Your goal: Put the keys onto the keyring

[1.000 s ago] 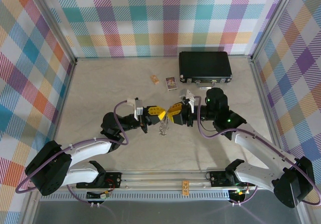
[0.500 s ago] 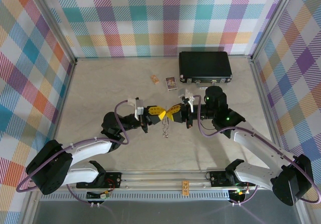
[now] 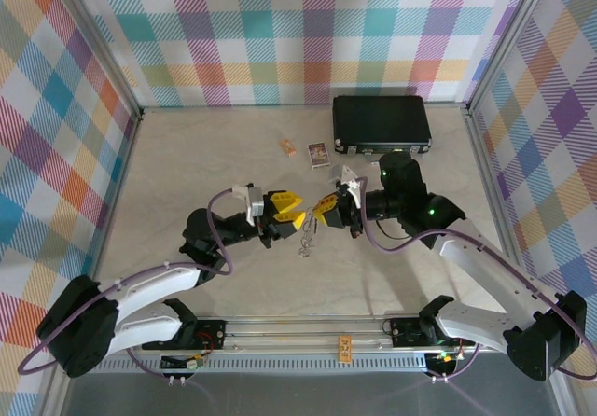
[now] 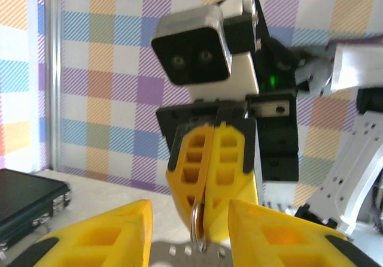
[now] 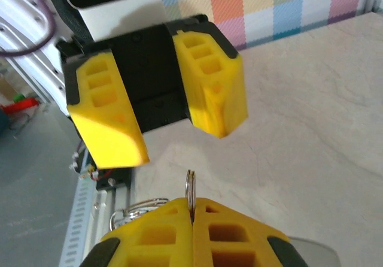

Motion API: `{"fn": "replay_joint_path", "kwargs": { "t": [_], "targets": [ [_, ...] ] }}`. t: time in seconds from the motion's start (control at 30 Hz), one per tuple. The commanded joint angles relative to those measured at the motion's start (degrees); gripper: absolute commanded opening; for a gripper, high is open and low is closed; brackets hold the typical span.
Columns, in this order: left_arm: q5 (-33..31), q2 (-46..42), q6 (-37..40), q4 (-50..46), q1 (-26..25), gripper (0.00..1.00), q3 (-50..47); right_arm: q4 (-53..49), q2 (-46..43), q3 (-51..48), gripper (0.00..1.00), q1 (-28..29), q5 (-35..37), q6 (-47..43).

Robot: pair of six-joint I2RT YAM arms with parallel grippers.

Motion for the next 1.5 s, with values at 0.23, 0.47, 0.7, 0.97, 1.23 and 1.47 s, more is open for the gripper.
{"fn": "replay_joint_path", "kwargs": {
  "t": [0.23,0.47,0.7,0.97,1.23,1.47],
  "targets": [
    [-2.5,-7.4,18.3,-32.7,0.5,0.35,4.9,-23.3,6.6,11.2,0.00,0.9,7.9,-21.7],
    [0.3,-4.9,21.0,-36.9,0.4,0.32,6.6,-31.1,10.7,17.8,0.00,3.1,11.5,-28.3],
    [1.8,-4.3,20.9,-36.3,0.4,0.28,6.8,-31.7,13.5,19.1,0.00,6.3,13.0,-29.6],
    [4.0,-3.1,20.2,-35.6,0.4,0.26,7.1,-31.0,15.1,20.5,0.00,7.9,13.4,-29.4],
    [4.3,-2.3,19.6,-34.7,0.3,0.22,7.5,-30.3,14.7,20.0,0.00,8.6,12.8,-29.2],
    [5.0,-2.0,19.1,-33.5,0.4,0.20,7.5,-30.1,14.7,20.0,0.00,9.0,12.7,-29.1]
  ]
}}
